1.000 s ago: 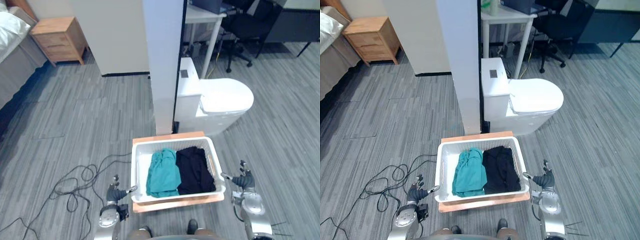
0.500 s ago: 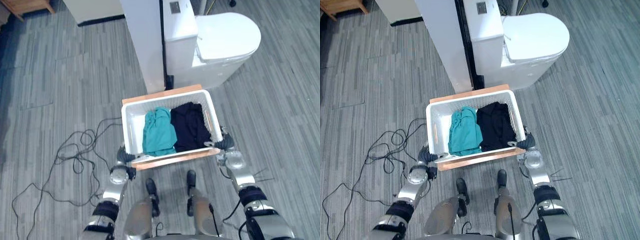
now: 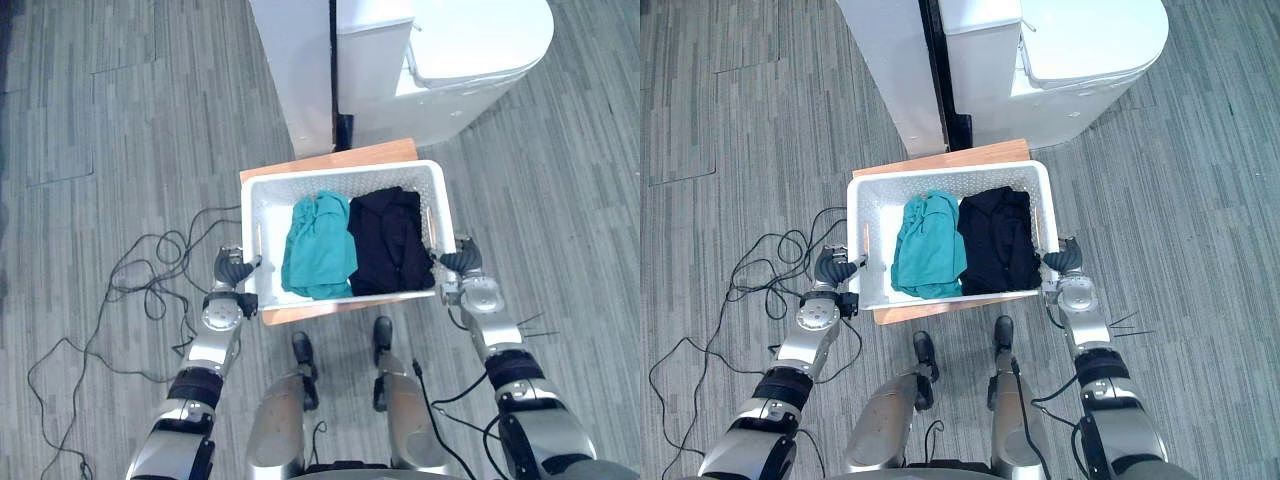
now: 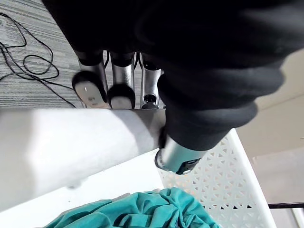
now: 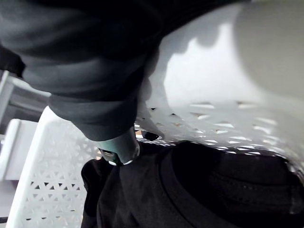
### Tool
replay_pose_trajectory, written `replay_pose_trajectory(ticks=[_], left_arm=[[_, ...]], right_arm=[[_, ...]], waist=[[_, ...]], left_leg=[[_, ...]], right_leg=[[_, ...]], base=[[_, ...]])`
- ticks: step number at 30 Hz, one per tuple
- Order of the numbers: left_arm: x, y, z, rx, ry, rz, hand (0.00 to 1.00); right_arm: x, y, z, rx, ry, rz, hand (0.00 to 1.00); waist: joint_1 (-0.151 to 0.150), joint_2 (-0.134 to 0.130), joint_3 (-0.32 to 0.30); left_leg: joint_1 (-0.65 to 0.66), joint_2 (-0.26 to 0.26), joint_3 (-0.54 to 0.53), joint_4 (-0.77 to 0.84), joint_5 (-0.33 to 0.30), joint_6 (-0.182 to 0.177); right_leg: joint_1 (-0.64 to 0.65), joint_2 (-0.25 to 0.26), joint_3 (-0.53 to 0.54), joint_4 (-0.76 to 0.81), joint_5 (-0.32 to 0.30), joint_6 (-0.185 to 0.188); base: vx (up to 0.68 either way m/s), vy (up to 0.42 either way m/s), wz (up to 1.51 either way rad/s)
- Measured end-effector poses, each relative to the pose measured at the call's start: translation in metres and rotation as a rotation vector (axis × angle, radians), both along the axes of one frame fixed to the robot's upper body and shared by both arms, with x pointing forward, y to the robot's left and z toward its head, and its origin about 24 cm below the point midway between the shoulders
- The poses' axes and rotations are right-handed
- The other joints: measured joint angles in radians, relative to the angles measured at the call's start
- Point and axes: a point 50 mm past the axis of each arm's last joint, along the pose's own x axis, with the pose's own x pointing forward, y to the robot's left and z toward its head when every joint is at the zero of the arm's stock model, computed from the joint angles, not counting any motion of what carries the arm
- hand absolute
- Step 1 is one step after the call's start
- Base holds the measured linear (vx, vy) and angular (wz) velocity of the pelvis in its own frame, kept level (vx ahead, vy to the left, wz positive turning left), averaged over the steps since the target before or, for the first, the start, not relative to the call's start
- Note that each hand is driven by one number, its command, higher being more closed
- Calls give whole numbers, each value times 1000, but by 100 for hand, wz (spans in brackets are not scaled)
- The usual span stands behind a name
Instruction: Pick up the laundry basket with both hands and put the clothes into the washing machine.
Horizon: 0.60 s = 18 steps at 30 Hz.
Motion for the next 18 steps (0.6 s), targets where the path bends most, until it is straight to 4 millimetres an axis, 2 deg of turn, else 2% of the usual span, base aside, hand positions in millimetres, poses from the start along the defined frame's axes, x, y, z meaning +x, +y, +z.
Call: replay_pose_trajectory(ticks=[2, 6, 9, 10, 12, 14, 16, 18], left_arm=[[-13, -2, -5, -33, -4, 4, 100], [-52, -4, -19, -116, 17, 15, 100], [-84, -3, -24, -181, 32, 54, 100], [-93, -5, -26, -222, 31, 72, 100], [-101, -7, -25, -253, 24, 78, 100], [-103, -10, -24, -270, 18, 65, 100], [-107, -8, -20, -296, -1, 69, 100], [-113, -6, -18, -321, -16, 75, 100]], right_arm=[[-12, 0, -1, 19, -25, -17, 100], [-46, 4, -13, 48, -21, -25, 100], [-75, 8, -25, 75, 13, -24, 100], [-84, 9, -25, 79, 14, -19, 100], [-94, 6, -23, 76, 5, -23, 100], [-106, 4, -23, 87, 5, -47, 100], [-115, 8, -20, 106, -6, -52, 100], [-126, 11, -16, 114, -29, -42, 100]], waist=[[-3, 0, 0], [-14, -2, -3], [-7, -6, -69], [3, -5, -96], [3, 0, -119], [-11, -9, -143], [-8, -25, -171], [5, -33, -188]], left_leg=[[18, 1, -1, -4, -7, -2], [94, 7, 2, -25, -26, -19], [101, 21, 3, 11, -56, -22], [104, 23, -65, 31, -78, -27], [131, 24, -111, 32, -103, -36], [164, 21, -95, 18, -109, -31], [189, 23, -43, 13, -121, -29], [210, 42, 56, 62, -167, -29]], right_leg=[[20, 1, 1, -6, -7, 2], [82, 12, 9, -8, -34, 4], [87, 31, 44, -9, -40, 4], [87, 40, 71, -10, -40, 4], [101, 46, 96, -12, -40, 4], [117, 47, 114, -13, -40, 5], [110, 54, 165, -10, -39, 9], [86, 80, 254, 17, -34, 16]], base=[[0, 0, 0], [47, -5, -7], [109, -18, -39], [151, -38, -66], [115, -9, -53], [42, 51, -38], [6, 52, -77], [-22, 52, -127]])
